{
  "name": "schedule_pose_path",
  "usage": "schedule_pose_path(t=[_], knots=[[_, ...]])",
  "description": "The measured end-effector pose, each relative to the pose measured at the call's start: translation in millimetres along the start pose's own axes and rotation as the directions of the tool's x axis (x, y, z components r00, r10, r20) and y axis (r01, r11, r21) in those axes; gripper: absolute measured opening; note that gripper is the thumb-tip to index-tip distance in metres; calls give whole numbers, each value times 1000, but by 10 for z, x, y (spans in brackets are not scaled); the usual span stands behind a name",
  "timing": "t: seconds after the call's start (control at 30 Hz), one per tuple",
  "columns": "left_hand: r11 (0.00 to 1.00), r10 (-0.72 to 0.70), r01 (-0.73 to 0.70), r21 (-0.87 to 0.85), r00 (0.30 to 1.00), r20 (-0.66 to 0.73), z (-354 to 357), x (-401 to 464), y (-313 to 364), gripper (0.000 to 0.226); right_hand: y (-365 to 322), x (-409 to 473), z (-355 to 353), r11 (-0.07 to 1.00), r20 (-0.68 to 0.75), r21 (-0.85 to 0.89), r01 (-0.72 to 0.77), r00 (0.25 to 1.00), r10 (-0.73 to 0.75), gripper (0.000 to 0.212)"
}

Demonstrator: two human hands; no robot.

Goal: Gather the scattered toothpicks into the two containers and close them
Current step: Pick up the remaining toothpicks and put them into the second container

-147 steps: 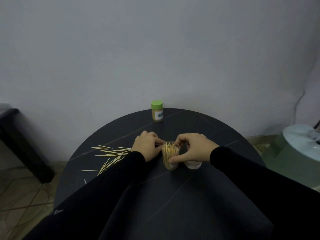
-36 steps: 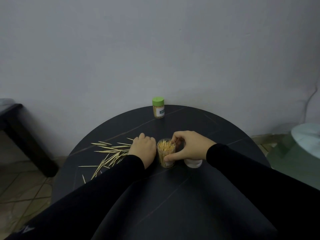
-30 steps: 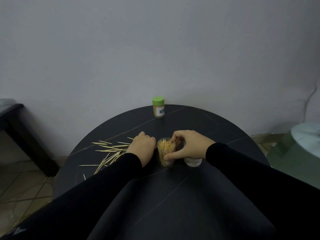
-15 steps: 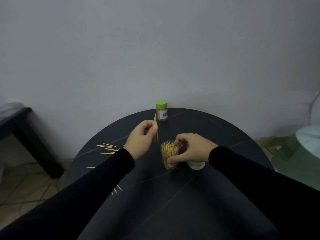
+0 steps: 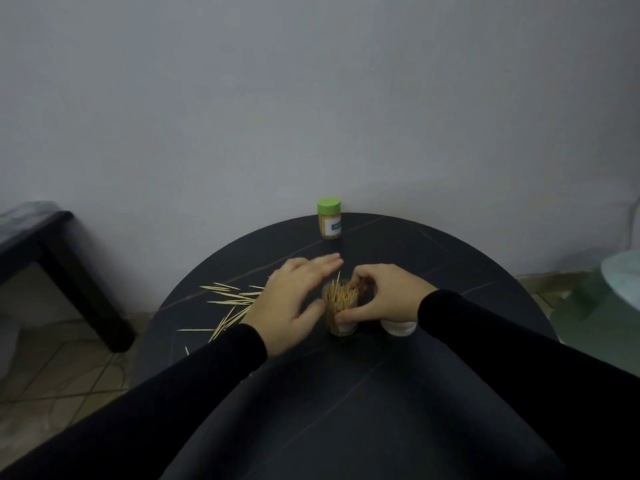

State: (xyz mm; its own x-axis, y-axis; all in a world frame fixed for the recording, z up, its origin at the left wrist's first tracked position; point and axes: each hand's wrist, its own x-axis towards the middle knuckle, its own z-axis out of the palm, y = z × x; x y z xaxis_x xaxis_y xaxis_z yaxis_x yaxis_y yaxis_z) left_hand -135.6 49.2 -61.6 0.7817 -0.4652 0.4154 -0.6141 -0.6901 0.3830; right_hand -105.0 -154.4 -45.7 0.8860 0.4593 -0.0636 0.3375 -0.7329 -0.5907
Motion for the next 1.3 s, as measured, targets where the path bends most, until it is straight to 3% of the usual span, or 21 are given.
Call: schedule_pose_path(t=[0.1, 0.23, 0.33, 0.53, 0.7, 0.77, 0.83, 0.93, 1.03, 1.1, 1.23, 1.3], knots=[[956, 129, -147, 254, 988, 88, 23, -19, -32, 52, -9, -1, 11, 1000, 4, 19, 8, 1000, -8, 39], [970, 132, -119, 212, 990, -51, 18, -29, -37, 42, -30, 1, 21, 1000, 0, 14, 3, 1000, -3, 42], [986, 12, -18, 166, 999, 36, -9, -9, -40, 61, -36, 2, 26, 1000, 6, -16, 1, 1000, -1, 43], [934, 194, -176, 312, 981, -29, -47, -58, -115, 33, -65, -24, 48, 1000, -9, -10, -27, 1000, 26, 44], [912, 259, -245, 328, 966, 1, -70, -118, -134, 33, -140, -63, 44, 989, -14, -136, -56, 998, 54, 45], [952, 208, -188, 243, 976, -60, -119, -136, -115, 34, -188, -74, 53, 963, -45, -265, -59, 998, 48, 53], [979, 143, -126, 160, 984, -102, -203, -154, -119, 35, -239, -80, 64, 918, -92, -392, -67, 995, 34, 75], [988, 75, -64, 141, 994, -76, -389, -206, -191, 33, -406, -124, 97, 889, -202, -454, -53, 978, -44, 102], [979, -134, 115, 169, 985, 104, -628, -334, -390, 23, -713, -217, 245, 867, -271, -490, 94, 928, -254, 81], [947, -283, 227, 229, 925, 254, -805, -493, -525, 24, -954, -273, 439, 841, -176, -505, 195, 930, -322, 60], [831, -539, 376, 411, 729, 422, -1022, -738, -693, 47, -1244, -245, 893, 794, 29, -551, 258, 956, -291, 48], [810, -574, 415, 414, 706, 416, -1019, -819, -774, 42, -1300, -154, 1063, 836, 26, -502, 219, 971, -238, 50]])
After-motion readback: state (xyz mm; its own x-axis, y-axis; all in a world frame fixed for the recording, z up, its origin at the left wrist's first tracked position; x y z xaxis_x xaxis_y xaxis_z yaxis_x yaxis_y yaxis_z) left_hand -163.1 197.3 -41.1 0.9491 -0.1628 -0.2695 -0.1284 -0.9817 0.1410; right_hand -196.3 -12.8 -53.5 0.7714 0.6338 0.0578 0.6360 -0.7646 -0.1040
